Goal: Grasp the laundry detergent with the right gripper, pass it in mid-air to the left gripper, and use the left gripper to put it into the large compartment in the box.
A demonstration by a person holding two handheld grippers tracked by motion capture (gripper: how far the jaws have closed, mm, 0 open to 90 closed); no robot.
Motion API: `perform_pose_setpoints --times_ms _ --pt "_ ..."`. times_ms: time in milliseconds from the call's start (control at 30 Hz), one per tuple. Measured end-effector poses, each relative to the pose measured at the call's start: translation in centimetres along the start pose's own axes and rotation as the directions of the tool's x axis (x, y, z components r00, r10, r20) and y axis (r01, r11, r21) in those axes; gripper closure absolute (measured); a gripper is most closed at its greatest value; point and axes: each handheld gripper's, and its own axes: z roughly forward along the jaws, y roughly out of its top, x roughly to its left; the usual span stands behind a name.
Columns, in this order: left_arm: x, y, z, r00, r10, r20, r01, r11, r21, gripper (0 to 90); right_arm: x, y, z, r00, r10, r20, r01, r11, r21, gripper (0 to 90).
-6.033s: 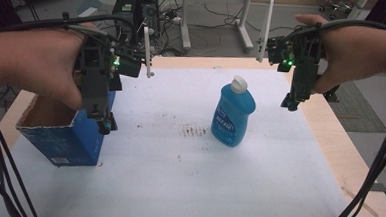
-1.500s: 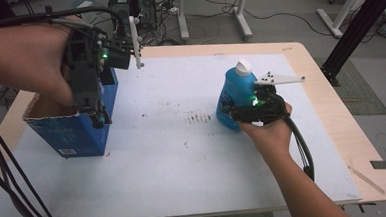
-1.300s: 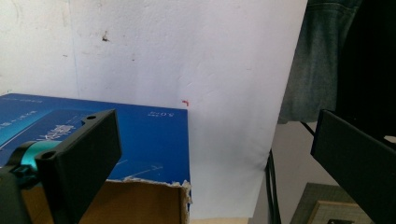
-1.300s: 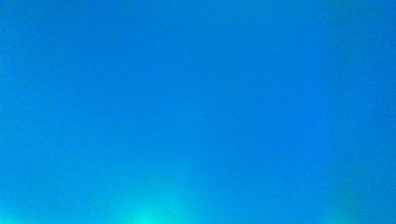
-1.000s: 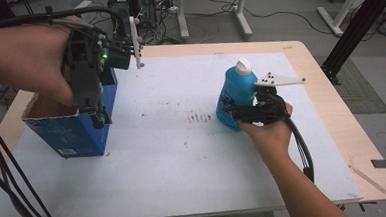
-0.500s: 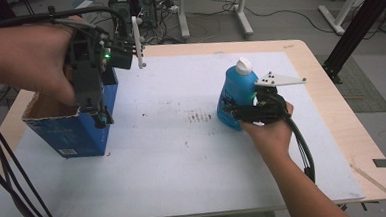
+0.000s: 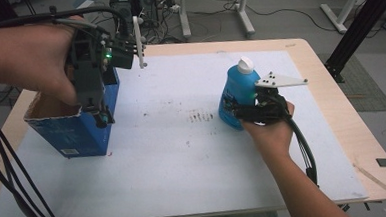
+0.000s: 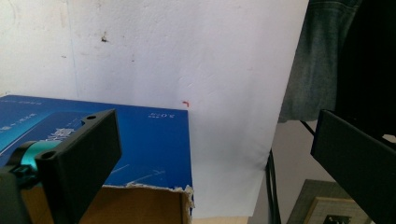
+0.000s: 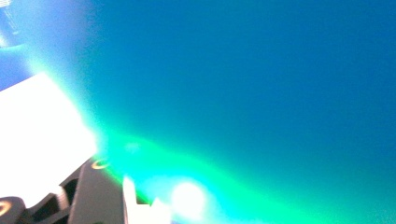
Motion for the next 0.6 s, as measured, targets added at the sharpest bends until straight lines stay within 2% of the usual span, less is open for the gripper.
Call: perform_pose_setpoints --times_ms 67,200,600 --pt "-0.01 0.02 0.03 1.0000 0.000 0.002 0.000 1.0000 -0.001 1.7 0.29 -0.02 0.02 0.9997 -0.017 0.017 0.017 1.000 -0.013 41.6" --pt "-0.04 0.10 0.04 1.0000 -0.002 0.004 0.002 1.0000 0.005 1.7 0.49 -0.13 -0.02 0.9995 -0.021 0.024 0.021 1.000 -0.022 43.3" --pt "-0.12 0.53 0.14 1.0000 0.003 0.001 -0.003 1.0000 -0.001 1.7 0.54 0.07 -0.56 0.9984 -0.050 -0.024 0.050 0.998 -0.025 45.6"
